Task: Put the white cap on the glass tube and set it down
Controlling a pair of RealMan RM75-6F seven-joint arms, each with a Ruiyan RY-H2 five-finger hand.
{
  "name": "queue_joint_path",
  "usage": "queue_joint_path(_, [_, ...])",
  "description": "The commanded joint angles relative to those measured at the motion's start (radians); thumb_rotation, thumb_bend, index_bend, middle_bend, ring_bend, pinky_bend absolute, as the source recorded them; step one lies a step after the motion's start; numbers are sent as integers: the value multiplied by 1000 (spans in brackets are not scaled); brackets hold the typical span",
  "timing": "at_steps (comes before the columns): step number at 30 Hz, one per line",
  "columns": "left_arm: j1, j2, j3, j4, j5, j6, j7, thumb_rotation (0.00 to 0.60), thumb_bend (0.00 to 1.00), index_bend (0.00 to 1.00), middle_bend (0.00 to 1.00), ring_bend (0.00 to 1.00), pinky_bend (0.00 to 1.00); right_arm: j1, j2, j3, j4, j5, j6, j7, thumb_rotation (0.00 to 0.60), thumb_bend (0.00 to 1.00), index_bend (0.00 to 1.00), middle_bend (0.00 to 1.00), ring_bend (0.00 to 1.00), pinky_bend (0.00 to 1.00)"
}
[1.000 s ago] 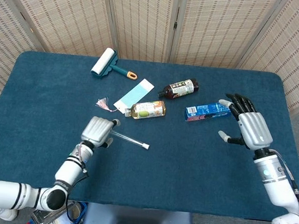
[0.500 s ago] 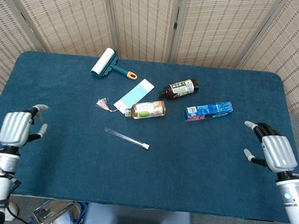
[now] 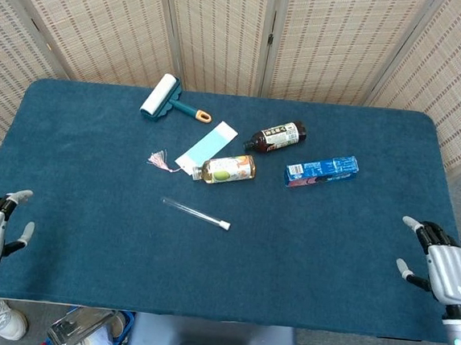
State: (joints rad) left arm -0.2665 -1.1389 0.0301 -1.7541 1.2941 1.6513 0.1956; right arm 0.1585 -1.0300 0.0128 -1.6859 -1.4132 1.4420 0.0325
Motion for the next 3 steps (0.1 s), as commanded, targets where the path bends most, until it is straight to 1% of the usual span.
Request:
queue_joint_path(1, [25,1,6,-24,28,19,26,600,340,257,355,356,407,-24,-8,-6,-8,-7,22,-3,600,263,162,248,162,304])
queue_joint_path(3, [34,-2,2,-31,39,22,45,600,340,256,355,356,407,-34,-16,-4,-4,-10,31,1,600,263,162,248,162,304])
